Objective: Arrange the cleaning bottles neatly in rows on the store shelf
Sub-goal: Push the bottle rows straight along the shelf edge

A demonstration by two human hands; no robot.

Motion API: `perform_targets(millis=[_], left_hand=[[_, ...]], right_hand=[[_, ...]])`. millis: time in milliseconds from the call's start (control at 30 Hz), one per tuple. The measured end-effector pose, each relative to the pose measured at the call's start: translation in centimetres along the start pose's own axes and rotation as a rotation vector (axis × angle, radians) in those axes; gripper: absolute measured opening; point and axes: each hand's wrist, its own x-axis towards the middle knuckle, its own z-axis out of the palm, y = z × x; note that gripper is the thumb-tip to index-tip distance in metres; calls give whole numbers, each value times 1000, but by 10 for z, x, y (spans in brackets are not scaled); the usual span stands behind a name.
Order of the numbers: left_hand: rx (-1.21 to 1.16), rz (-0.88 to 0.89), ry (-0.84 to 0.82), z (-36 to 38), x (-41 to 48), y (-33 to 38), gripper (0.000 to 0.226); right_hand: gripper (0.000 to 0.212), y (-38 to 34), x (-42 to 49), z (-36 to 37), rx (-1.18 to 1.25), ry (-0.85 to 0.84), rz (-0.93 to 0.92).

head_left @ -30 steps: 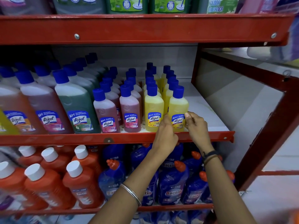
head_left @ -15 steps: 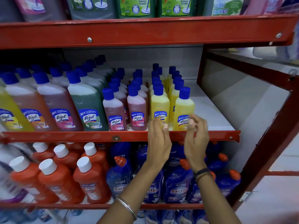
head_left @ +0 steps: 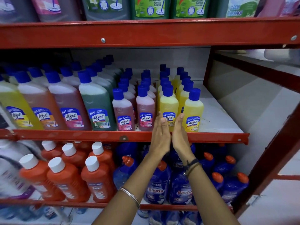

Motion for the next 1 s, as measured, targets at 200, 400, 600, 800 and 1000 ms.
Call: perform_targets(millis=[200, 400, 600, 800, 1000], left_hand=[[-1, 19, -35, -9, -8, -4, 106], [0, 2, -57, -14, -15, -7, 97], [11, -15, -74, -20, -16, -2, 103], [5, -26, -144, -24, -21, 2, 77], [-7, 129, 124, -35, -29, -10, 80]], right_hand=[[40, -12, -13, -9, 114, -18, 48], [61, -9, -17, -11, 54, 16, 34], [58, -15, -15, -9, 23, 18, 25], [52, -14, -18, -3, 50, 68, 15], [69, 15, -32, 15, -14, 250, -377]])
